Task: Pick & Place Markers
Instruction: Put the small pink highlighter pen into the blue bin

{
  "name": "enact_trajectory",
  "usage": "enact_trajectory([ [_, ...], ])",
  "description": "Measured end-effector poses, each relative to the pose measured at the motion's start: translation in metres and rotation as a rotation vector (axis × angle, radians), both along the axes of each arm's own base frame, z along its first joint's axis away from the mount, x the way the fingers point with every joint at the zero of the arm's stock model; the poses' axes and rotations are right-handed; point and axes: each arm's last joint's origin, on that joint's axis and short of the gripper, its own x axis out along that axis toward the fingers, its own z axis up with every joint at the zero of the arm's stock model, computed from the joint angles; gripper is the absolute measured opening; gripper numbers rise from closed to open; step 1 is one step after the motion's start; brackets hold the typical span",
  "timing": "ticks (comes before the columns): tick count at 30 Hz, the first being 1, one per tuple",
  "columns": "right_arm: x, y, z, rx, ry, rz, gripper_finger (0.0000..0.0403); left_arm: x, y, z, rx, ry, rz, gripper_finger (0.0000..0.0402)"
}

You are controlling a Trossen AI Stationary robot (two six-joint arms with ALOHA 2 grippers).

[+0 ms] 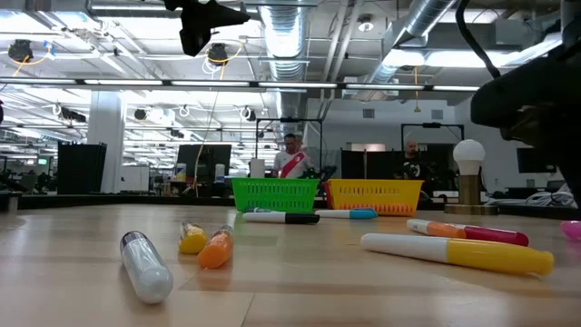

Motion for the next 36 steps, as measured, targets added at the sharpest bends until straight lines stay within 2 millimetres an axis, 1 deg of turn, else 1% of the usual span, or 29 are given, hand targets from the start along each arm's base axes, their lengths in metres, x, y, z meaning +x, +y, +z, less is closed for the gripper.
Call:
enact_trajectory([
  [7, -0.001, 0.001, -0.002, -0.005, 0.009, 0.005, 0.0096, 0.000, 0.000, 0.000, 0.000, 0.000, 0.000, 0.0172],
  [20, -0.007, 0.006, -0.002, -0.018, 0.021, 0.049, 0.0019, 0.000, 0.000, 0.000, 0.000, 0.000, 0.000, 0.0172],
  [23, -0.007, 0.006, -0.001, -0.021, 0.020, 0.067, 0.0015, 0.000, 0.000, 0.000, 0.000, 0.000, 0.000, 0.0172],
  [27, -0.008, 0.005, 0.001, -0.021, 0.016, 0.086, 0.0025, 0.000, 0.000, 0.000, 0.000, 0.000, 0.000, 0.0172],
  [30, -0.009, 0.004, 0.009, -0.024, -0.026, 0.108, 0.0024, 0.000, 0.000, 0.000, 0.000, 0.000, 0.000, 0.0172],
  [33, -0.010, 0.002, 0.021, -0.041, -0.091, 0.129, 0.0015, 0.000, 0.000, 0.000, 0.000, 0.000, 0.000, 0.0172],
  [36, -0.012, -0.002, 0.039, -0.066, -0.191, 0.153, 0.0013, 0.000, 0.000, 0.000, 0.000, -0.001, 0.000, 0.0172],
])
